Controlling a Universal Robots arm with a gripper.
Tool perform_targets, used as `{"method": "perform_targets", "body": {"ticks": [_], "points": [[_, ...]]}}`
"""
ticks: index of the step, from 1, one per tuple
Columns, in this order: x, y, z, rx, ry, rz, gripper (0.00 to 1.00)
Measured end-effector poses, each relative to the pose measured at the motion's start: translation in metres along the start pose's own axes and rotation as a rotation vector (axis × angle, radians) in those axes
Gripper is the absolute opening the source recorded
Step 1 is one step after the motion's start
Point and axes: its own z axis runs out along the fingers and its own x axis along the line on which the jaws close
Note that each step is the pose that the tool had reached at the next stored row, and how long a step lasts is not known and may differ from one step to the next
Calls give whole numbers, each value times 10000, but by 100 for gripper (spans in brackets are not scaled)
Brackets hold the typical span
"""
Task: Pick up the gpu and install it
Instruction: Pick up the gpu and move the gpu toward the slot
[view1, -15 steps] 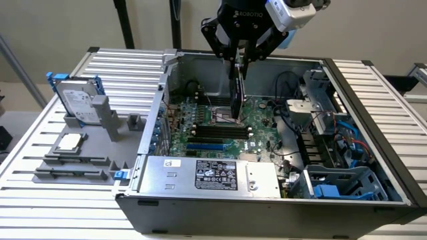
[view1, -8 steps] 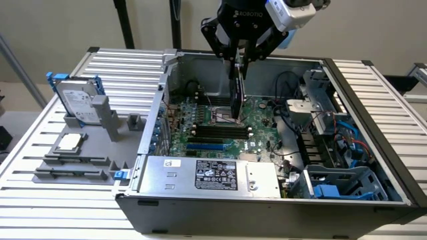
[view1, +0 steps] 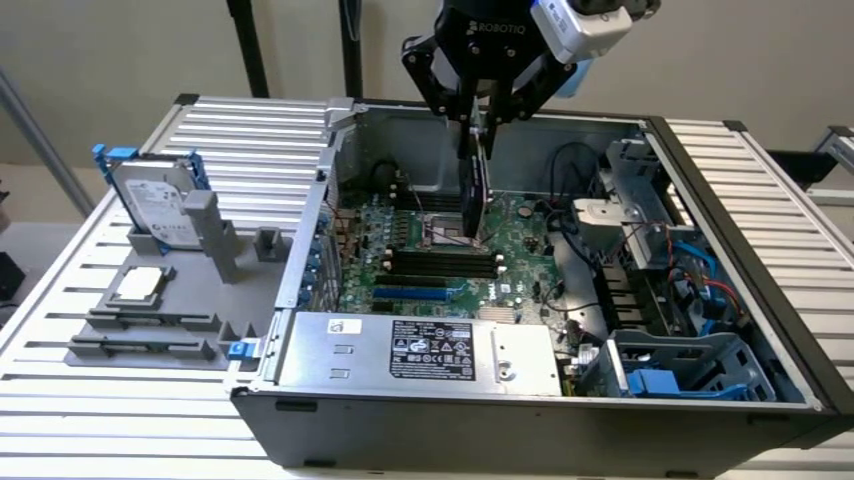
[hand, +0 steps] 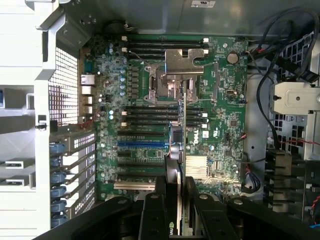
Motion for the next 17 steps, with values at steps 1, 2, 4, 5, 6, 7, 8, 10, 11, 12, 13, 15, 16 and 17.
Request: {"method": "perform_targets", "body": {"ticks": [1,2,4,5,6,7,8,10,11,12,13,15,16,17], "points": [[0,0,1,-2,-1,-115,26],[0,0,0,-2,1,-266,26],[0,0,2,-4,2,-625,26],[0,0,6,-6,2,-816,26],[0,0,10,-9,2,-1001,26],[0,0,13,-7,4,-1171,26],[0,0,19,-11,2,-1350,26],[0,0,28,-10,5,-1727,26],[0,0,34,-13,6,-1906,26],[0,0,39,-13,9,-2087,26],[0,0,44,-13,11,-2266,26],[0,0,55,-17,14,-2631,26],[0,0,60,-18,16,-2811,26],[1,0,67,-21,16,-2991,26]]}}
